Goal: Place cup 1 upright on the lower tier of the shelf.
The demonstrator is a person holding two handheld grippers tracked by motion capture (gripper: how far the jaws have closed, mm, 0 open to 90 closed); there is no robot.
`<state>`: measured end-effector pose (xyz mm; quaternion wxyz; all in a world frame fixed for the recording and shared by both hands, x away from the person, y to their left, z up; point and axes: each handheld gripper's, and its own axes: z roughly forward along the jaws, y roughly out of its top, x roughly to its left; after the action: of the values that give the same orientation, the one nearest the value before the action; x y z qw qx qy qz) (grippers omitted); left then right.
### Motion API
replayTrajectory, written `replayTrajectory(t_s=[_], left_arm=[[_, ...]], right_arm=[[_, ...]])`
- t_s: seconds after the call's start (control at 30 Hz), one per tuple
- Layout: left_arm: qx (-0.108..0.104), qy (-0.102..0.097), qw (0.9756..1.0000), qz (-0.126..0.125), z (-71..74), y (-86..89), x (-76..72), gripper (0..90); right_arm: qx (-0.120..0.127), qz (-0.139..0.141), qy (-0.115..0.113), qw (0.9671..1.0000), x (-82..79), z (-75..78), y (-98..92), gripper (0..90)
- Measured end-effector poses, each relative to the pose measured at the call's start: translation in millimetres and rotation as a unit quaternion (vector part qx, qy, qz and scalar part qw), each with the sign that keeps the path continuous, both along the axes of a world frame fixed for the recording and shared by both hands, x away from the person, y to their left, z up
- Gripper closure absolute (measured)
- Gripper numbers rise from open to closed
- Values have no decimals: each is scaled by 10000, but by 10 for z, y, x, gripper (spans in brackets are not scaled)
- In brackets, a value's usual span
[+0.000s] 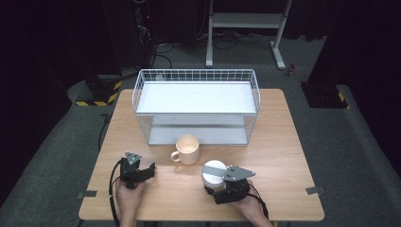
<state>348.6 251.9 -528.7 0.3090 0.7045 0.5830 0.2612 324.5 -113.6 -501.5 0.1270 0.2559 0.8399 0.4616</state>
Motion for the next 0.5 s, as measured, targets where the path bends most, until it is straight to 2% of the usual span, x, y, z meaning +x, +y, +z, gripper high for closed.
replayTrajectory(t_s=[0.5], left_arm=[[-1, 2, 10000, 0, 0, 0, 0, 215]], right_arm=[[-23, -43, -125, 9999, -1, 4, 18, 181]])
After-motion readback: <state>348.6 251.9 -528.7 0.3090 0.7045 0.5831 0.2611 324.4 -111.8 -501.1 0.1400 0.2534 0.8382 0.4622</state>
